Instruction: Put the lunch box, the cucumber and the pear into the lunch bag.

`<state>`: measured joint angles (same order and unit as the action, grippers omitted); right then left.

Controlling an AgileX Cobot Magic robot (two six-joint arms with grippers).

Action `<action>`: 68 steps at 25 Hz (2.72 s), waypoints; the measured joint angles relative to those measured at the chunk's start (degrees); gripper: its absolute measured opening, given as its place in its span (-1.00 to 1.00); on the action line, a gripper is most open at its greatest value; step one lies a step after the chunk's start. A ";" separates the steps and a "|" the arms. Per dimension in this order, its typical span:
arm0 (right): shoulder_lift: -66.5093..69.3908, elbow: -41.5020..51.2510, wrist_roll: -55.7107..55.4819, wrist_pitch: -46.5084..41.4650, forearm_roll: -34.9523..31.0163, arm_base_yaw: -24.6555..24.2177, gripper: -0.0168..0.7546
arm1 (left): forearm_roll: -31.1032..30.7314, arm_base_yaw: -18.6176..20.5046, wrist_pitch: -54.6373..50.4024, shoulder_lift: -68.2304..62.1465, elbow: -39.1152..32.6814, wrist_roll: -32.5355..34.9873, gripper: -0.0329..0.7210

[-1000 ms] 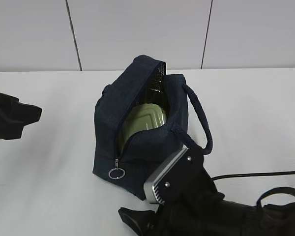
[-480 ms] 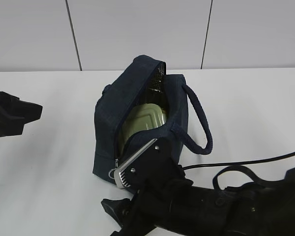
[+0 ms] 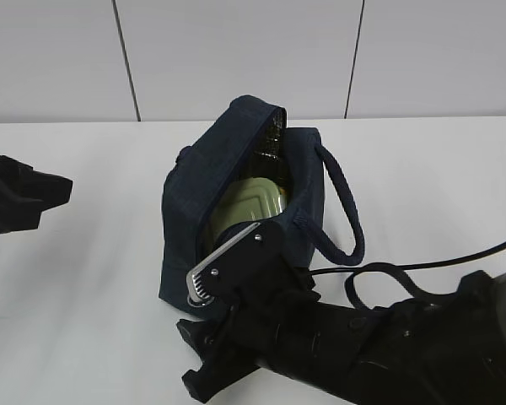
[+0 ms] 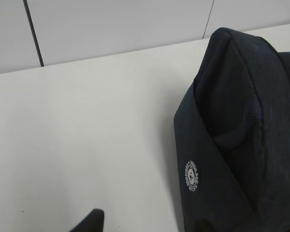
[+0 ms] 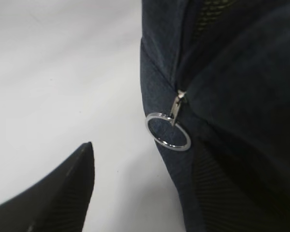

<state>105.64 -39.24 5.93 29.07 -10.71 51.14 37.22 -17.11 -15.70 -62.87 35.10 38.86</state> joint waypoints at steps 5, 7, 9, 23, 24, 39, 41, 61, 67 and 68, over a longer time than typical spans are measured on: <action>2.48 -1.69 0.26 -1.33 -0.12 0.00 0.33 | 0.06 0.00 0.04 0.00 0.00 0.00 0.00; 3.68 -2.50 0.26 -1.58 -0.12 0.00 0.33 | 0.06 0.00 0.04 0.00 0.00 0.00 0.00; 4.02 -3.14 0.26 -1.72 -0.12 0.00 0.33 | 0.20 0.00 0.04 0.00 0.00 0.00 0.00; 4.83 -5.61 2.80 -4.37 -4.34 0.30 0.24 | 0.51 0.00 0.17 0.00 0.00 0.00 0.00; 4.83 -5.61 3.03 -4.40 -4.46 0.30 0.19 | 0.51 0.00 0.17 0.00 0.00 0.00 0.00; 4.83 -5.61 8.17 -4.38 -9.26 0.30 -0.62 | 0.76 0.00 0.17 0.14 0.00 0.00 0.00; 4.83 -5.61 9.11 -4.38 -10.10 0.30 -0.62 | 0.76 0.00 0.17 0.14 0.00 0.00 0.00; 3.25 -5.61 15.21 -3.91 -17.28 0.30 -0.62 | 0.83 0.00 0.17 0.15 0.00 0.00 0.00; 3.02 -5.61 15.80 -4.01 -17.76 0.30 -0.62 | 0.83 0.00 0.17 0.15 0.00 0.00 0.00; 3.02 -5.61 15.88 -4.01 -17.86 0.30 -0.62 | 0.83 0.00 0.17 0.15 0.00 0.00 0.00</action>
<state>108.66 -44.84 21.81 25.06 -28.57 51.43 38.04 -17.11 -15.53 -62.72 35.10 38.86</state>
